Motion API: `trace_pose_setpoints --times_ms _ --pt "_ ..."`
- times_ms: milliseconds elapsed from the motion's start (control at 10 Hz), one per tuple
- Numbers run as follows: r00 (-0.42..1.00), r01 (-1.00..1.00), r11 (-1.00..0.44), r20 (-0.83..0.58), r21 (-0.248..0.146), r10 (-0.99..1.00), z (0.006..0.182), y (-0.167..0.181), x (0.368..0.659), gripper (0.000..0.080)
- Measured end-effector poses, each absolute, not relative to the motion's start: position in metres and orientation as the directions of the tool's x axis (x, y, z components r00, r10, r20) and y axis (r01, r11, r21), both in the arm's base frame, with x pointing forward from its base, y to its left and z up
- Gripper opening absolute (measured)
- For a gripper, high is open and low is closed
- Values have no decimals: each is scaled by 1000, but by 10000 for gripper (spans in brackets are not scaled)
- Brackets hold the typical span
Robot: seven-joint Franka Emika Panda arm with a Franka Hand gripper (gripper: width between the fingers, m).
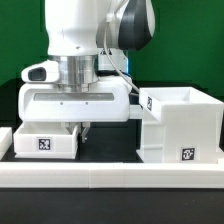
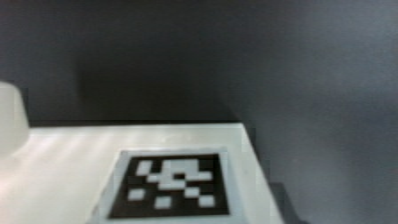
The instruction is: Assemble drawer
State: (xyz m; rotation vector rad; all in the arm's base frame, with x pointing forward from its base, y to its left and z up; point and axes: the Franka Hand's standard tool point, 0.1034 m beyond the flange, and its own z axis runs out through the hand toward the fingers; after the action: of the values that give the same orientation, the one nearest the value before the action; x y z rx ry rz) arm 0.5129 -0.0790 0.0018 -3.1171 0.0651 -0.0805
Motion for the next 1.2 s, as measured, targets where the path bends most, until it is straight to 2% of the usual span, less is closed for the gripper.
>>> trace_pose_setpoints --times_ms 300,600,800,1000,1200 --pt "998 -35 -999 58 -24 -36 5 -77 517 41" --pt "993 62 -998 97 -14 61 28 -65 530 41" --pt "976 202 -979 83 -15 200 39 -70 532 41" --pt "974 215 -977 83 -14 213 37 -70 531 41" --pt "926 368 -930 83 3 367 37 -70 531 41"
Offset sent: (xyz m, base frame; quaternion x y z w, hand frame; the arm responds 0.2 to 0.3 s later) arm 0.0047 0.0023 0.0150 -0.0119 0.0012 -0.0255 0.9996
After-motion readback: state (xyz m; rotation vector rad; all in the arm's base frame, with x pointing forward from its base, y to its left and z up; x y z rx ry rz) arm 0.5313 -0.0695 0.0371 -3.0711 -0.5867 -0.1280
